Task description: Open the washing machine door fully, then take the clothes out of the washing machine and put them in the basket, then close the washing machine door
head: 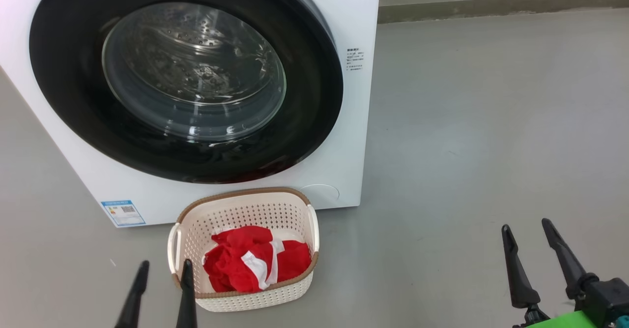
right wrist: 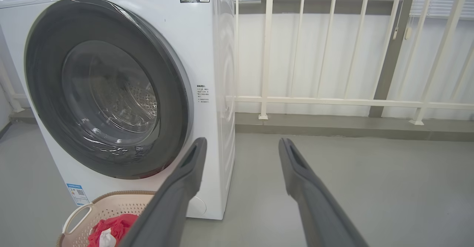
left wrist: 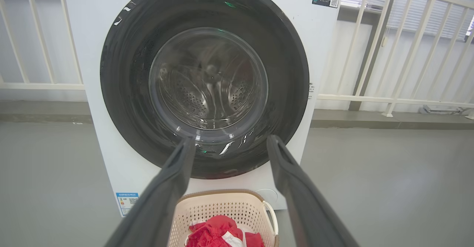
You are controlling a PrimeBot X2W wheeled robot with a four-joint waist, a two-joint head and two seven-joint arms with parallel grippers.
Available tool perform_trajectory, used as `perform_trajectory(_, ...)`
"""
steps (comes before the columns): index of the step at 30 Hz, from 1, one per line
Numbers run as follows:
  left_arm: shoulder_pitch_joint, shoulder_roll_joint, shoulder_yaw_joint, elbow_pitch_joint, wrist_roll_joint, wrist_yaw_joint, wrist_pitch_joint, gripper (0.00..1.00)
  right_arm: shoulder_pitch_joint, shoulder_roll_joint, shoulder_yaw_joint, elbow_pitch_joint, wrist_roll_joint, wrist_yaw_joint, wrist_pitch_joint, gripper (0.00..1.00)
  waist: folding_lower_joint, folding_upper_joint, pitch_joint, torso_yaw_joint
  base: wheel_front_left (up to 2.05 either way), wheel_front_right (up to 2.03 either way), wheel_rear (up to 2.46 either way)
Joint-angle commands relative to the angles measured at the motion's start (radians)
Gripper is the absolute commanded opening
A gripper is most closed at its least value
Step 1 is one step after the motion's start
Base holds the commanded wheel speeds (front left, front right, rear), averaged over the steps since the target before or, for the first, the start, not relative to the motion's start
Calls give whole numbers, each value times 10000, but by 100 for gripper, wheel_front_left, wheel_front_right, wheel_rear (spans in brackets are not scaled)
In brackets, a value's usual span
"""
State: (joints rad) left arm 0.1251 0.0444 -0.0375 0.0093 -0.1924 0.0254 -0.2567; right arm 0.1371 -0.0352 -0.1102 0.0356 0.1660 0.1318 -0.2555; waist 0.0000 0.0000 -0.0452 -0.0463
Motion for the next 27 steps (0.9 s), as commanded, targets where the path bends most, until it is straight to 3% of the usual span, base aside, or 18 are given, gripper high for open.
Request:
perform_trajectory(1, 0, 0, 6, -35, 40, 6, 0, 0, 0, 0, 12, -2, 2, 0, 0, 0, 0, 0, 5, 5, 0, 0, 0)
perform_trajectory(12, -94, -25, 14, 499, -775, -83, 204, 0, -26, 98, 37, 540, 854, 1, 195, 0, 23, 0, 12, 35, 0, 0, 0)
perform_trajectory(16, -174, -11, 52, 572, -1241, -133, 313, 0, -111, 77, 50, 602, 1329, 1, 302, 0, 2, 0, 46, 50, 0, 0, 0)
perform_trajectory(27, -397, 20, 161, 766, -2513, -271, 614, 0, -346, 28, 77, 752, 2622, 0, 599, 0, 1, 0, 92, 90, 0, 0, 0)
